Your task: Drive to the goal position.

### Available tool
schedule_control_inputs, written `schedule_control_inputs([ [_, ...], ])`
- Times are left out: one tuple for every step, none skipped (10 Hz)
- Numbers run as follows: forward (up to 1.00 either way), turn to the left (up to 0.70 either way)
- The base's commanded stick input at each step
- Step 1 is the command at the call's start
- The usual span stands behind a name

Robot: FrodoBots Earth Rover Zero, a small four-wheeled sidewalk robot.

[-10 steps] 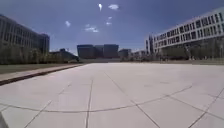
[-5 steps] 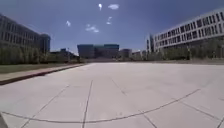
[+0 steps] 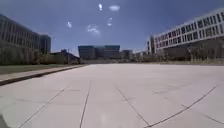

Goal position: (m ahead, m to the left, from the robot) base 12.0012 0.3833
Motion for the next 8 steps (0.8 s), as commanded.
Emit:
schedule_control_inputs([
  [0.5, -0.5],
  [0.5, -0.45],
  [0.5, -0.03],
  [0.5, 0.0],
  [0.5, 0.0],
  [0.5, 0.0],
  [0.5, 0.0],
  [0.5, 0.0],
])
